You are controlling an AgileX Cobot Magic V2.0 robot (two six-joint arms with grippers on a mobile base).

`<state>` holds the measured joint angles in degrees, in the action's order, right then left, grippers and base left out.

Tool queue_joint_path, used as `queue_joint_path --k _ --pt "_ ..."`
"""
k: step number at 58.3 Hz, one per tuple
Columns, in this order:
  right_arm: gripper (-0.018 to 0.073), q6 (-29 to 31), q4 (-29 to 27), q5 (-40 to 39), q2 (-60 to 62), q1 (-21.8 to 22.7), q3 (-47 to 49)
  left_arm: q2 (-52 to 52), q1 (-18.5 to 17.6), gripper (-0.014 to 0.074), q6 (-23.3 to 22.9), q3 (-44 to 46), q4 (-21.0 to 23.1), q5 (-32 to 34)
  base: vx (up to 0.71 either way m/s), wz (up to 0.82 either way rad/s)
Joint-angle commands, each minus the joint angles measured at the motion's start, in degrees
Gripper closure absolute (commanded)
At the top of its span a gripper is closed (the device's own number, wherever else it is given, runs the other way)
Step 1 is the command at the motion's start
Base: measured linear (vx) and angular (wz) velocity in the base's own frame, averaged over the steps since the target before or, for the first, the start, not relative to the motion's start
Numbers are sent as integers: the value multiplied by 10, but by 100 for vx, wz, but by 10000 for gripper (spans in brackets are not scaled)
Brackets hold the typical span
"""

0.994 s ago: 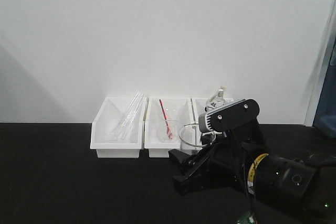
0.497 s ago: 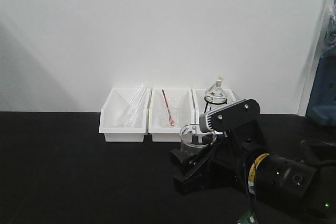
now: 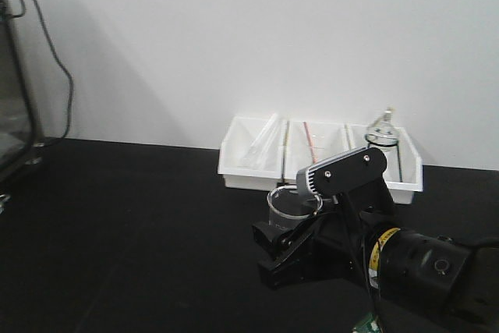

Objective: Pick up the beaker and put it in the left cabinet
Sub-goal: 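Hold the beaker in the right gripper while the base turns away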

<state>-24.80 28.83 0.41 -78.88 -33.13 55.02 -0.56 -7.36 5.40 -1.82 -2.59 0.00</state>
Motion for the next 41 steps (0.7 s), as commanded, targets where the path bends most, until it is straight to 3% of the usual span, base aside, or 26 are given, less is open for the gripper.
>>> queue_joint_path --k 1,41 --pt "561 -1 -1 -41 21 0 22 -11 0 595 -2 -9 2 43 -14 59" --pt "561 -1 -1 -42 21 0 22 -11 0 595 -2 -9 2 43 -13 70"
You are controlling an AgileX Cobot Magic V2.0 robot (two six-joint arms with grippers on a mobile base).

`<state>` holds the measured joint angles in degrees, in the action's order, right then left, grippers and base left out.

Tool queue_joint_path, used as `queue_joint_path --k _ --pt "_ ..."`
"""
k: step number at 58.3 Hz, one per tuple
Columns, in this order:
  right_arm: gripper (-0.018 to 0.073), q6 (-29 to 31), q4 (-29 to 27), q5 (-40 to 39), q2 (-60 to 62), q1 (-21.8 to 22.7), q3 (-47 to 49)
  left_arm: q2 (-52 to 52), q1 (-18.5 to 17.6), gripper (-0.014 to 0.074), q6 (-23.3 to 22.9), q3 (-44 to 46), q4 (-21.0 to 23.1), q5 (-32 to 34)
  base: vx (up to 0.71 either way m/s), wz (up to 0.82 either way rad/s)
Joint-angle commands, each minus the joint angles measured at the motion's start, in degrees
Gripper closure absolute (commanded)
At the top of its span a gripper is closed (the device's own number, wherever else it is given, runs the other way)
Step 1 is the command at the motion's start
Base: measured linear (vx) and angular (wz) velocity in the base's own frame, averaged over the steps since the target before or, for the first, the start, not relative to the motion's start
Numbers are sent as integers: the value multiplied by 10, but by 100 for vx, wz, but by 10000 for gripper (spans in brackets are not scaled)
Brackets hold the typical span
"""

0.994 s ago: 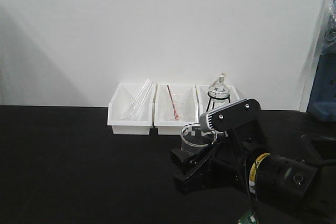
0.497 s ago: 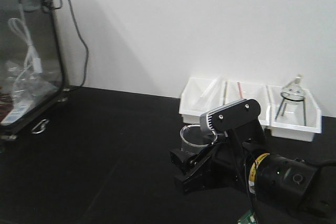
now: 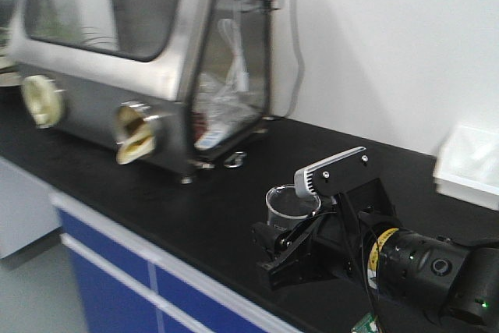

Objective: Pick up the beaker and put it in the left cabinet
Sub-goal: 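Hold the beaker in the right gripper while the base turns away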

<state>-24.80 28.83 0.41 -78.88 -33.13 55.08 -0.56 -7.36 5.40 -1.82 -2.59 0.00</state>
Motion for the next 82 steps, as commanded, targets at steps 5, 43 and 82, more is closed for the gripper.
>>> queue_joint_path --k 5,43,82 --pt "561 -1 -1 -42 21 0 21 -11 0 595 -2 -9 2 43 -7 69" --pt "561 -1 -1 -42 21 0 21 -11 0 595 -2 -9 2 43 1 55" --pt "561 -1 -1 -39 21 0 21 -11 0 595 -2 -9 2 43 20 54"
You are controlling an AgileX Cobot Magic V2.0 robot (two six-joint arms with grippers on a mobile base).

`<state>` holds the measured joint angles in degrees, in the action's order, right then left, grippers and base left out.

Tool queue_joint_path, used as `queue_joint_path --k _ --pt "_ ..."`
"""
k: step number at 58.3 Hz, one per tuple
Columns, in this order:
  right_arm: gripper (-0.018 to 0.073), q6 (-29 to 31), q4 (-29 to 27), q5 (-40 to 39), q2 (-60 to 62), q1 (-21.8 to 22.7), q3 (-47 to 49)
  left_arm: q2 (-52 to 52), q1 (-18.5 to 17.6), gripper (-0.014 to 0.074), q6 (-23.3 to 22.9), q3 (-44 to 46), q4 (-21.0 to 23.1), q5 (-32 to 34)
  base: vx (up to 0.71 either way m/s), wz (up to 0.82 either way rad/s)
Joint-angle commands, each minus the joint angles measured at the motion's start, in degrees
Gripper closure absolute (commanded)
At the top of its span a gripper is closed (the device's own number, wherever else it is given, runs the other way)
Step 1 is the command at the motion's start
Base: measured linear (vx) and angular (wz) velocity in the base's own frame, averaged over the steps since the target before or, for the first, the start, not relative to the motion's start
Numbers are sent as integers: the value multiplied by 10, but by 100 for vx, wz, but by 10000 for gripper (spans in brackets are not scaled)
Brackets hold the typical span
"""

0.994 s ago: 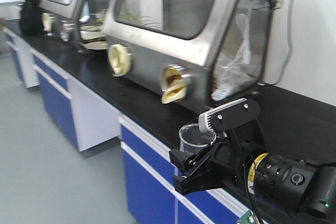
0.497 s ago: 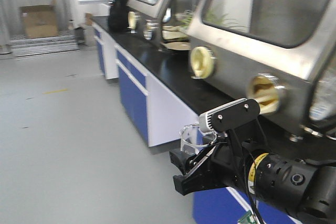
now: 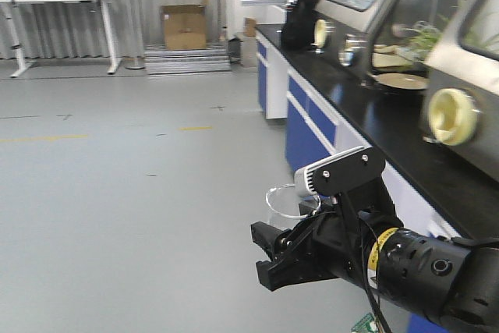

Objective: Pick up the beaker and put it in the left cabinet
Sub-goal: 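Hold the beaker in the right gripper while the base turns away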

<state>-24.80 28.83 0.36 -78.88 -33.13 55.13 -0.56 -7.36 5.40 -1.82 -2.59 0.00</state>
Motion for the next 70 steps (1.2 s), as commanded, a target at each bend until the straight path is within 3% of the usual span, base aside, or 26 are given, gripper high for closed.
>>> queue_joint_path --k 1,70 --pt "561 -1 -1 -39 21 0 21 -11 0 595 -2 -9 2 43 27 39" --pt "561 -1 -1 -39 21 0 21 -11 0 595 -2 -9 2 43 44 13"
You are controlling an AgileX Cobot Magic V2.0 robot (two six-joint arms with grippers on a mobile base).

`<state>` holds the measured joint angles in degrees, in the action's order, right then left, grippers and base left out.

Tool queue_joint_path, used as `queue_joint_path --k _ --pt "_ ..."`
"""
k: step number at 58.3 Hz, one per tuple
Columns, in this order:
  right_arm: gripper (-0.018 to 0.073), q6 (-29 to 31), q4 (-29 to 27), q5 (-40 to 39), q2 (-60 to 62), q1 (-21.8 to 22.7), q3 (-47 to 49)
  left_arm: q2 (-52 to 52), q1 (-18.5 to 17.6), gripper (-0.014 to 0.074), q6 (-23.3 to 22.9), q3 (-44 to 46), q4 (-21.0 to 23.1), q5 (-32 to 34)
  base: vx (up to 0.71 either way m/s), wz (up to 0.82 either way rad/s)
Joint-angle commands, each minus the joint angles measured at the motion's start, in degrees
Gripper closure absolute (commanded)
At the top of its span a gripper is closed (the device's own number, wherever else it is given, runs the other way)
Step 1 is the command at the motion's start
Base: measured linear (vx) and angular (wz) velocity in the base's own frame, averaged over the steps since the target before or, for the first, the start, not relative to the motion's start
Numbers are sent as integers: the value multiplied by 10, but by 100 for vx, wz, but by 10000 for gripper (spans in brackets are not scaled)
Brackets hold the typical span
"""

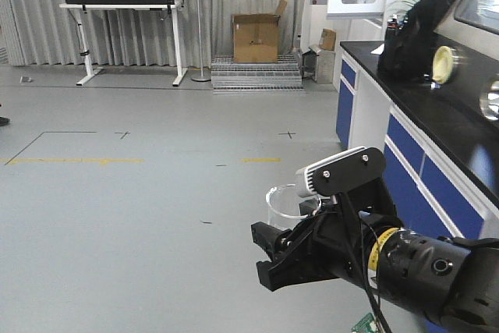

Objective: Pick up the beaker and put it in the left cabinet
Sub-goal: 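Hold the beaker in the right gripper while the base turns away, then keep holding the beaker while driving toward the open white cabinet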

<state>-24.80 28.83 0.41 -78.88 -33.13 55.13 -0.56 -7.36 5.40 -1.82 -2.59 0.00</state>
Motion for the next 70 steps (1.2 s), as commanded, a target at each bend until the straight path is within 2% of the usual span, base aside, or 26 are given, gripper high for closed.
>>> queue_joint_path --k 1,70 --pt "561 -1 -1 -39 21 0 21 -11 0 595 -2 -9 2 43 54 7" --pt "561 -1 -1 -40 21 0 21 -11 0 595 -2 -9 2 43 63 3"
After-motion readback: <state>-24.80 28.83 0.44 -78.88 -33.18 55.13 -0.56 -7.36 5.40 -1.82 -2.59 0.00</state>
